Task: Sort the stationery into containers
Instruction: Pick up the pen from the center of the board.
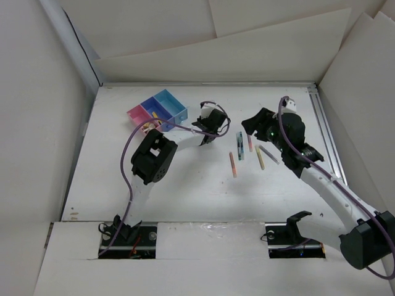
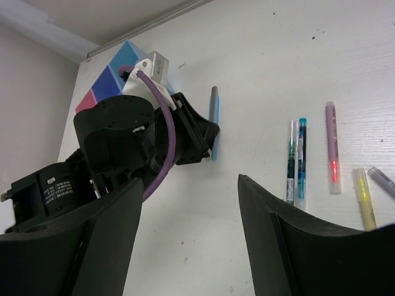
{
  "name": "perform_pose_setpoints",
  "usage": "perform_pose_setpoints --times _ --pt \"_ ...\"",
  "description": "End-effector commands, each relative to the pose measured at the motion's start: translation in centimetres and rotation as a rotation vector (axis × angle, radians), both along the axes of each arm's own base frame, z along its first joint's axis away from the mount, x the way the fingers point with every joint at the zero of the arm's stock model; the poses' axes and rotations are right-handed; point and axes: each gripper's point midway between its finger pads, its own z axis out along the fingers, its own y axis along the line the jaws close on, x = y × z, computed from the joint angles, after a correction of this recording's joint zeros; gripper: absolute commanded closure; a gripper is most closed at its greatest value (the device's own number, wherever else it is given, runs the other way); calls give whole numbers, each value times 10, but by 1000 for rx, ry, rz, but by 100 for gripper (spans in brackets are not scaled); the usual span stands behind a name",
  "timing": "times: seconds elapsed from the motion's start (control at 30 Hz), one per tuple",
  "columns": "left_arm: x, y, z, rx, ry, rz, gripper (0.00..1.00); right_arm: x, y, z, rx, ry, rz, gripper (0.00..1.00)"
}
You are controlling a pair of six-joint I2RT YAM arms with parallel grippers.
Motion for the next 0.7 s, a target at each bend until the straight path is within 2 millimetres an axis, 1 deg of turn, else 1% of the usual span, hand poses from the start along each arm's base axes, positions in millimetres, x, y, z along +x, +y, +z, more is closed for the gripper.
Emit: perform_pose_setpoints --times 0.0,0.03,0.07,0.1,0.17,0.2,0.23,0.3,0.33,0.37,0.4,0.43,0.47,0.5,0.53,0.57,0.67 --pt "-3 8 2 19 6 16 100 2 3 7 -5 -34 2 31" --pt "-3 7 9 11 -3 16 100 1 1 10 -4 -43 -7 31" --pt "-5 9 11 10 -4 16 100 0 1 5 -7 -35 -7 31" --pt "-4 8 28 -20 -30 22 100 1 -1 5 -10 -36 -17 31" --pt "-4 6 47 -54 -58 16 100 1 1 5 -8 -35 -8 31" --pt "-3 5 70 -88 -97 16 100 -1 0 9 -4 -45 -8 31" --pt "-4 1 80 -122 -102 5 100 0 -2 9 -6 -46 -19 31" --pt "1 8 99 -166 -120 19 100 1 -3 9 -8 -47 -28 31" --pt "10 19 122 -200 -155 39 100 2 -7 5 -12 -39 -38 31" --pt "13 24 133 -234 -161 46 100 1 -5 5 -10 -38 -28 31" --pt "16 32 139 -256 -170 63 100 0 -3 5 -6 -36 -13 31" --pt "16 45 150 -294 -185 90 100 0 -3 5 -6 -36 -13 31" --pt "25 66 155 -323 -195 127 100 0 -3 5 -6 -36 -13 31" --pt "31 76 161 -356 -214 147 100 0 -3 5 -6 -36 -13 31" --pt "33 89 163 -376 -212 170 100 0 -3 5 -6 -36 -13 31" --pt "40 114 167 -403 -225 223 100 0 -3 5 -6 -36 -13 31" --pt "48 151 166 -433 -237 290 100 -1 2 2 -3 -25 11 31"
